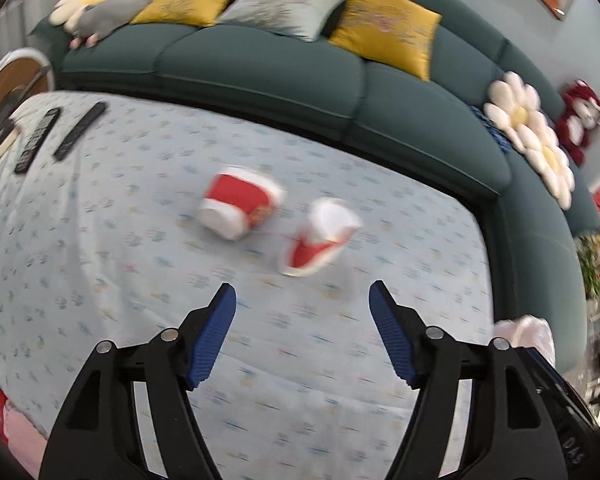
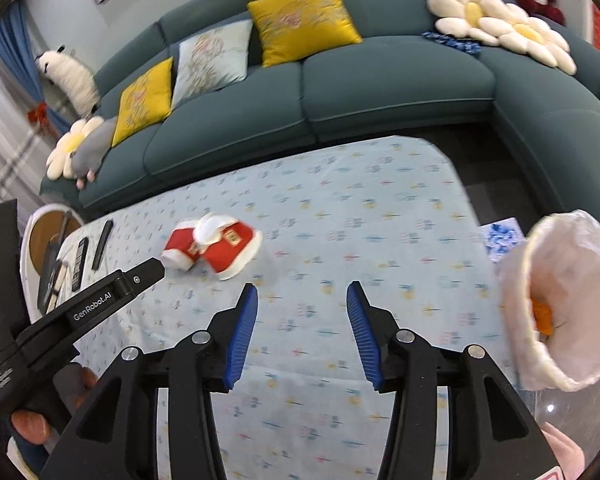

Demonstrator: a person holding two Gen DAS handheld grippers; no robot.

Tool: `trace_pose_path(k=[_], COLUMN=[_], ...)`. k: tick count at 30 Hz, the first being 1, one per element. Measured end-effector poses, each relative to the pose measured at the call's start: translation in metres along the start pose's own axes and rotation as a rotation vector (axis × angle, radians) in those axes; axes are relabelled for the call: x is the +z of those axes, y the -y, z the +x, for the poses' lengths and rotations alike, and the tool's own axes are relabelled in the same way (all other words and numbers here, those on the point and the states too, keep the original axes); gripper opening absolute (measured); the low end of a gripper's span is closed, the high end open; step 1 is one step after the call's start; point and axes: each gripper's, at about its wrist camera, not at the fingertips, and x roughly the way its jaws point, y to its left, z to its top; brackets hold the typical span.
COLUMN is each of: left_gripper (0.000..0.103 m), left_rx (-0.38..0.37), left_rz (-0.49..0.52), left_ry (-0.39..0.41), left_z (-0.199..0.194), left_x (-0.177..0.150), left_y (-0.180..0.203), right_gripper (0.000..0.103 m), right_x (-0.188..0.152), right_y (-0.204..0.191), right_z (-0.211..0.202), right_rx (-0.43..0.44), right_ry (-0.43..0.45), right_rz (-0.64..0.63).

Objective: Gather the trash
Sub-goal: 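Move both open tools back over the two red paper cups, then grasp a red paper cup rim with the left tool while the right tool grasps the other cup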

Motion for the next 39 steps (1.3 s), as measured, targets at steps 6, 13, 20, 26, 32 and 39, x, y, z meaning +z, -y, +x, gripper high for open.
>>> trace_pose_path(k=[6,13,20,26,32,39], left_gripper=[0.070,0.080,0.080,0.080,0.077,0.061], left_rx=[0.036,0.023,-0.005,0.000,-0.001,-0.003], left_rz=[-0.041,0.030,0.148,0.176,0.176,0.215], left_ry=[-0.022,-0.046,-0.094,-0.130,-0.143,-0.141], left_z=[0.022,0.057,0.097,0.126,0.143,0.149], left_x=[0.021,0.047,0.058,0.060,0.063,0.058], left_y=[-0.048,-0.066,-0.059,-0.058,-0.058,-0.054], right_gripper=[0.050,0.055,0.059,0.059,0.059,0.034], right_x=[0.012,0.028,0.047,0.054,0.056,0.049], right_y=[-0.043,-0.080,-0.092,-0.097,-0.103,-0.102], right_z=[0.043,0.098,0.143,0.171,0.189,0.199], right_rx=[0.018,0.033,0.023,0.003,-0.016,-0.006], right_ry=[-0.054,-0.113,-0.152,-0.181,-0.197,-0.222], right_rz=[-0.025,-0.012,0.025,0.031,0.028,0.027])
